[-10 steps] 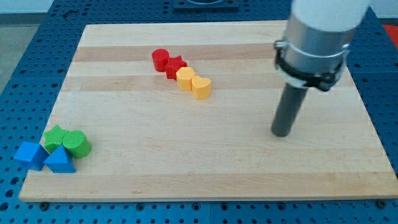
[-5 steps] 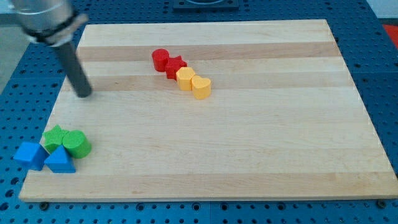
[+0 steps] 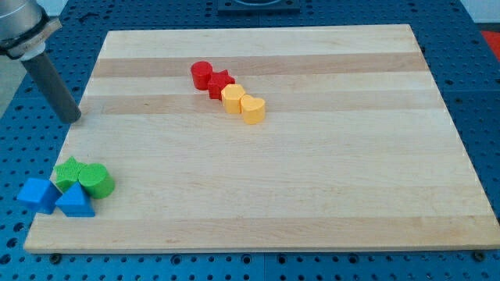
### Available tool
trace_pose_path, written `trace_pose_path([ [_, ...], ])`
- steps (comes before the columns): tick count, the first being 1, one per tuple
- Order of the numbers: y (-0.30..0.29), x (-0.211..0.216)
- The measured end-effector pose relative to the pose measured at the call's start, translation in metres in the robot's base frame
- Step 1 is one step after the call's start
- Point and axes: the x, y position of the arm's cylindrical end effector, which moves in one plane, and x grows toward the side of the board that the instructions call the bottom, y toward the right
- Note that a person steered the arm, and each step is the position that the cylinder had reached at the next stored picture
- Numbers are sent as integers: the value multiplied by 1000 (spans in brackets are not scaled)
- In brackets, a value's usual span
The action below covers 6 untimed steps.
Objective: Point your arm at the green star
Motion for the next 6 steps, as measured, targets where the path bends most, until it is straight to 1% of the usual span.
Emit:
trace_pose_path([
  [1,2,31],
  [2,3,41],
  [4,3,47],
  [5,3,63],
  [6,3,64],
])
